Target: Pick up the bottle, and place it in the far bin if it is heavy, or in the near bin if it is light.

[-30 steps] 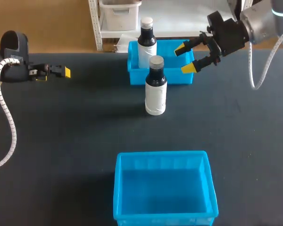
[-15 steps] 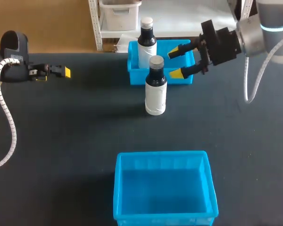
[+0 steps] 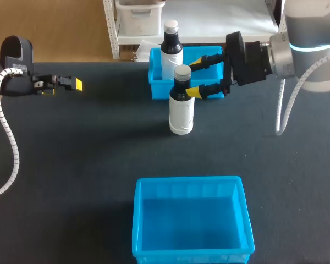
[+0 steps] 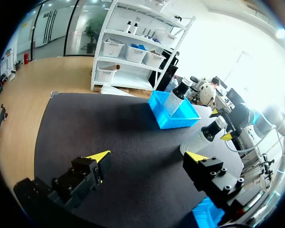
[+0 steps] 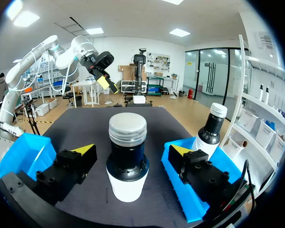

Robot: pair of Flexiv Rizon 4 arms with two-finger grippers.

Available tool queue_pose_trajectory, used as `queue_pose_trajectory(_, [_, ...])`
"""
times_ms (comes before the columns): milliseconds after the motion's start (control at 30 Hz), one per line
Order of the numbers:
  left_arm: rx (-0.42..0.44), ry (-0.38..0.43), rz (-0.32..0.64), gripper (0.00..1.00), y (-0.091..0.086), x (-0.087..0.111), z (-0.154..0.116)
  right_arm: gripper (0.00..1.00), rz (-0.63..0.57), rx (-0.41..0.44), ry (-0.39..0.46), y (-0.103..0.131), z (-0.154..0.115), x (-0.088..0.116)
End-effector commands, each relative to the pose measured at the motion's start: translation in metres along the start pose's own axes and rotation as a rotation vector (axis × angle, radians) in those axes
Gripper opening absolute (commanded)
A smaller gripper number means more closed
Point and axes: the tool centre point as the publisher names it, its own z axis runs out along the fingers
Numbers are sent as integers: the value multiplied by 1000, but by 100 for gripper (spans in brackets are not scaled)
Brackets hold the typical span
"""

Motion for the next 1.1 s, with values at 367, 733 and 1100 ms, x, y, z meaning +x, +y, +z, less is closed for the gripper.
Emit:
queue_pose_trajectory(367, [0,0,0,100,0,0,0,100,17,3,-8,8,13,1])
queue_pose_trajectory(733, [0,0,0,100,0,0,0,100,24,-21,-14,7,20,2])
queue_pose_trajectory(1100, [0,0,0,100,0,0,0,100,19,-20,-13,3,26,2])
